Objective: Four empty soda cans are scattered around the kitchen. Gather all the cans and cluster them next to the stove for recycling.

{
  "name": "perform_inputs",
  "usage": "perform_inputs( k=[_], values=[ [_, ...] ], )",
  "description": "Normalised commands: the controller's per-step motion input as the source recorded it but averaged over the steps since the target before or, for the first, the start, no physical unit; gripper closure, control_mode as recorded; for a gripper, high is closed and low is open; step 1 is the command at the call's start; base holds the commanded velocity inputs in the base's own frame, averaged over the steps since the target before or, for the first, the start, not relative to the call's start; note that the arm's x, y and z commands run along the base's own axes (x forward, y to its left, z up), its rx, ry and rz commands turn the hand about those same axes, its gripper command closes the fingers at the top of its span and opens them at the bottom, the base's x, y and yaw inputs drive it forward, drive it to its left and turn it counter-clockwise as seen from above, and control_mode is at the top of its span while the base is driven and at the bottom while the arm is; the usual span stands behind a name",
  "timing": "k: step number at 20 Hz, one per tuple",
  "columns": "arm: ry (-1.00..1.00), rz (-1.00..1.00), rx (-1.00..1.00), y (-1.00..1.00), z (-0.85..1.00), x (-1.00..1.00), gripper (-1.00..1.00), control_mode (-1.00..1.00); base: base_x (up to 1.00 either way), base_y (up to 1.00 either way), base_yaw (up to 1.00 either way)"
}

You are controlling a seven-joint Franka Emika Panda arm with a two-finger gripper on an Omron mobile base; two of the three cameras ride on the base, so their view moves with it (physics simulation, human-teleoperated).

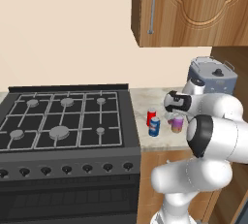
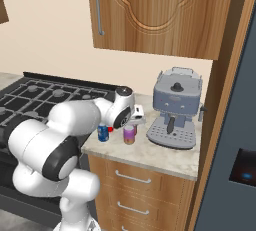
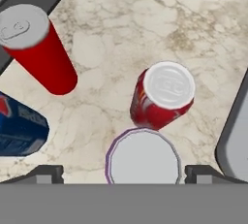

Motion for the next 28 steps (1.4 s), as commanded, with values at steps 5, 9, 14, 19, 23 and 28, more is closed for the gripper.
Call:
perform_inputs(
  k=[5, 9, 14, 19, 23, 28],
  values=[
    [0.00, 0.00, 0.00, -0.03, 0.35, 0.00, -1.00, -1.00, 0.00, 0.00, 0.00],
    [0.00, 0.00, 0.00, -0.01, 0.29, -0.08, -1.00, -1.00, 0.00, 0.00, 0.00],
    [-0.01, 0.00, 0.00, 0.00, 0.29, -0.31, -1.00, -1.00, 0.00, 0.00, 0.00],
    [0.00, 0.00, 0.00, 0.02, 0.39, -0.41, -1.00, -1.00, 0.00, 0.00, 0.00],
    [-0.06, 0.00, 0.00, 0.11, 0.30, -0.46, -1.00, -1.00, 0.00, 0.00, 0.00],
    [-0.08, 0.00, 0.00, 0.18, 0.32, -0.51, -1.00, -1.00, 0.00, 0.00, 0.00]
  ],
)
